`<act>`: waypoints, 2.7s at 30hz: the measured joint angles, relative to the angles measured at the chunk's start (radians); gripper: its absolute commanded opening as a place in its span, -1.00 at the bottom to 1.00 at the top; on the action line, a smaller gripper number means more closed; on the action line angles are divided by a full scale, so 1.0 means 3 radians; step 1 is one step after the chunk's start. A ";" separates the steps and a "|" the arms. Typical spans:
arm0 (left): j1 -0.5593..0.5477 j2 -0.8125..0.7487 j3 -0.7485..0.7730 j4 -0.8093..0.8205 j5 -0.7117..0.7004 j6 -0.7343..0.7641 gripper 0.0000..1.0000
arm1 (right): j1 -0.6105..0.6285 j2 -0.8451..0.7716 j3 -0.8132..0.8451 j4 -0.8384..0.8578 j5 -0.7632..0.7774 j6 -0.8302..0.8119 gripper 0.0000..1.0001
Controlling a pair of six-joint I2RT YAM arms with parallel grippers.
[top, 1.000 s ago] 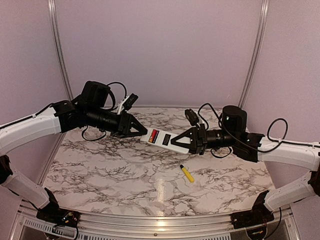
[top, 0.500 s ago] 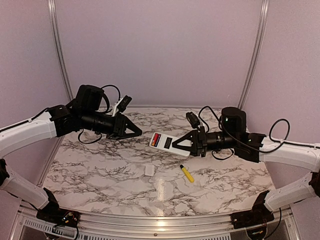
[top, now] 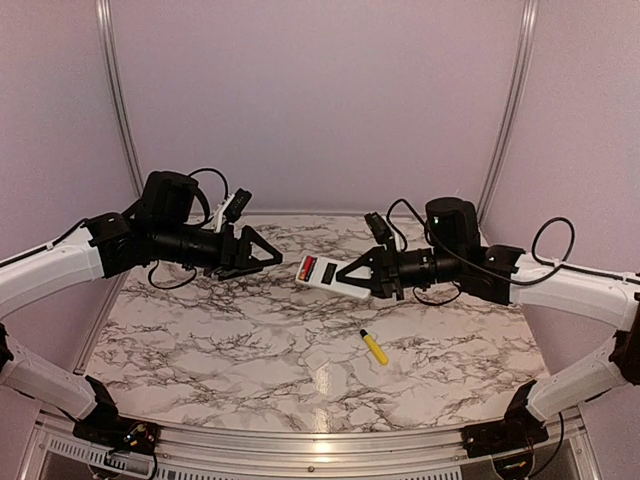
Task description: Unload the batteries from the remote control
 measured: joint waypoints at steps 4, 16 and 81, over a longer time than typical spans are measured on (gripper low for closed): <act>0.0000 -0.0062 0.0041 -0.0004 -0.0076 0.0008 0.81 | -0.0003 0.0116 0.0231 0.0098 0.0170 0.0046 -1.00; 0.0000 -0.0221 0.0041 0.0584 -0.0113 -0.0348 0.71 | 0.0001 0.0256 0.0603 0.0547 0.0999 0.0678 -1.00; -0.0285 0.0768 0.0624 0.2642 0.0036 -0.1616 -1.00 | 0.0416 0.0395 0.0952 0.1507 0.1765 0.0509 0.13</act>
